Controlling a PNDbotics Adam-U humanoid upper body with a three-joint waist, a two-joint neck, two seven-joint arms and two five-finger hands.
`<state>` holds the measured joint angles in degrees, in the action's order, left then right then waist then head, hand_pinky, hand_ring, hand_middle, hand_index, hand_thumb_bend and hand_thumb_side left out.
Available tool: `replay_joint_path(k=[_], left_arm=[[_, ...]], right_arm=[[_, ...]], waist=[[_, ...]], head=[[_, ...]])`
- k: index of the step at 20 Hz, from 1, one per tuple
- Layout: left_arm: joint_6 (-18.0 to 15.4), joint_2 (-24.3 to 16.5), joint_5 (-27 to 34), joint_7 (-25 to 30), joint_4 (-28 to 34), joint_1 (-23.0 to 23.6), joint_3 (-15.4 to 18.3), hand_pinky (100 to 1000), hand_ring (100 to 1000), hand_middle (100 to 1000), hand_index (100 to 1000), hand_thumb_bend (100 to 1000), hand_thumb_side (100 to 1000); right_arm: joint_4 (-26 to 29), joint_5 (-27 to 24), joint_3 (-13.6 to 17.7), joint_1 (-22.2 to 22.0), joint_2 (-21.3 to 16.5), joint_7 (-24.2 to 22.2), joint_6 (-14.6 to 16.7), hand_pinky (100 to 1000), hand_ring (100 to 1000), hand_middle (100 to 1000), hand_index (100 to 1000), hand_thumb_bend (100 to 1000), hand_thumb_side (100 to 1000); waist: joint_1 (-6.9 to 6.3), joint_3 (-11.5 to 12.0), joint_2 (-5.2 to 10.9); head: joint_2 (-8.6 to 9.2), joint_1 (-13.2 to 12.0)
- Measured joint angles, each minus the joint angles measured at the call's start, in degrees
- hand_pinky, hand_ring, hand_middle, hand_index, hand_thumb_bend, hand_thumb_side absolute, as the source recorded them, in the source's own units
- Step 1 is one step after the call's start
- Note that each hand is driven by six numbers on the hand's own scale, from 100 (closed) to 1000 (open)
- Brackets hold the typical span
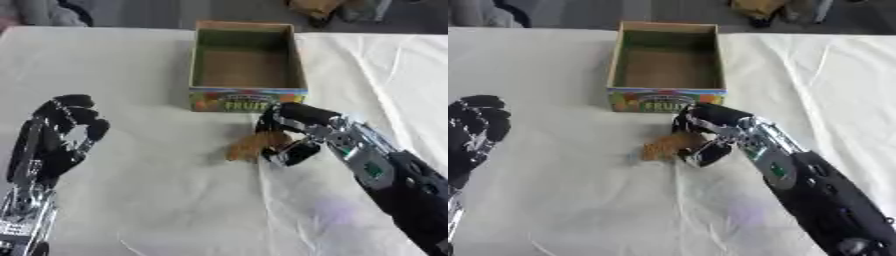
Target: Pick up objects on the table and place them in the box.
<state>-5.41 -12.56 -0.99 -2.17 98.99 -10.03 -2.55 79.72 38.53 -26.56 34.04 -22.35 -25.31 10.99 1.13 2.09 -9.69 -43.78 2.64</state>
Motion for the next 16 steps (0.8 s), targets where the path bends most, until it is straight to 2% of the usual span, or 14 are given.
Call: replay_joint_path(k=[6,16], left_arm=[[-0.01,0.00,0.00,0.02,0.00,0.02,0.00,641,610,598,690,805,477],[-0.03,0.00,0.00,0.04,0.00,0.26,0.00,641,609,598,690,803,478]], right_arm=[[1.02,0.18,0.53,0.28,-0.10,1.17,-0.50,456,401,368,524,183,100],[8.05,-2.00,3.23,3.20,-2.69,2.96,-4.18,462,403,369,523,183,100]], waist=[[0.02,-0.16,0.00],[0.06,-0.30,0.14]], head=[[0.00,-0.01],[0.00,-0.05]])
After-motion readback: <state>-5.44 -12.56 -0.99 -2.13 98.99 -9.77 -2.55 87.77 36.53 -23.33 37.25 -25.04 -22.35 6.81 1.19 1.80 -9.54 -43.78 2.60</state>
